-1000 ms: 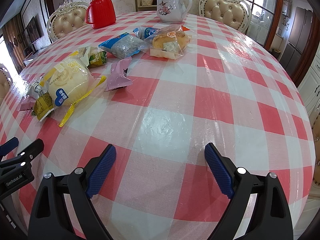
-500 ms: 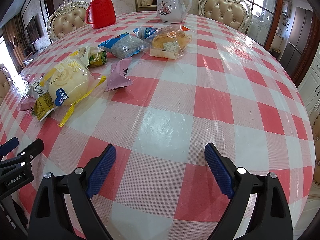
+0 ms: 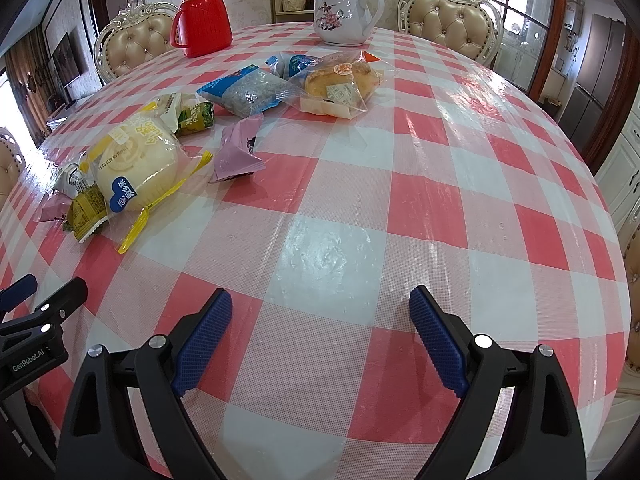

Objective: Organize snacks

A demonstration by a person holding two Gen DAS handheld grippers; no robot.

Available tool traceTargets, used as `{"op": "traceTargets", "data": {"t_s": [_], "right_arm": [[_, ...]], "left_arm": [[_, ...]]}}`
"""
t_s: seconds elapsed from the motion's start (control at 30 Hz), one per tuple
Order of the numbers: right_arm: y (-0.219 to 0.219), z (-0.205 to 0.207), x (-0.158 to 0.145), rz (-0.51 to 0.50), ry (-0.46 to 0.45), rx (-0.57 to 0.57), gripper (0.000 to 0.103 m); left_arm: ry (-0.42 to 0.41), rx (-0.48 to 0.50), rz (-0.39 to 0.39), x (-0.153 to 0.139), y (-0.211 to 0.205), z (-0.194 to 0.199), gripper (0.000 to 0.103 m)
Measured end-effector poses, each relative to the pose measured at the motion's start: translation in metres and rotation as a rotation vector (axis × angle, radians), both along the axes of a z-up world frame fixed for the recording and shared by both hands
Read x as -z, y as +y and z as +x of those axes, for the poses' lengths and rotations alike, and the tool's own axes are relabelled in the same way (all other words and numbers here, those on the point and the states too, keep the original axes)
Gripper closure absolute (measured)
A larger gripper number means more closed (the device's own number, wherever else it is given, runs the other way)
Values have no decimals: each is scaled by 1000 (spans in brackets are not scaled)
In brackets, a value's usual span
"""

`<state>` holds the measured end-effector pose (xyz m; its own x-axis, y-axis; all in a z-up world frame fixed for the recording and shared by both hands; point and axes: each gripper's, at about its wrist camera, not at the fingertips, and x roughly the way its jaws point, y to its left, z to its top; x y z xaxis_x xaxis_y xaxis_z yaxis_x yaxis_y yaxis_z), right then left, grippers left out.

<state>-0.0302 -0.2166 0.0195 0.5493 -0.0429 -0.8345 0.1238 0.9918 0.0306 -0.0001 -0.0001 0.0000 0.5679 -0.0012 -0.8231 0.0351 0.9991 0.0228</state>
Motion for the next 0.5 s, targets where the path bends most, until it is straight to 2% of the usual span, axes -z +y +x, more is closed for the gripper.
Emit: {"op": "traceTargets", "data": {"t_s": [0.13, 0.5], "right_arm": [[-1, 1, 0, -2, 9, -12, 16], [1, -1, 0, 6, 26, -59, 16]], "left_arm": [[23, 22, 0, 0, 2, 4, 1], [22, 28, -3, -1, -1, 5, 1]]}}
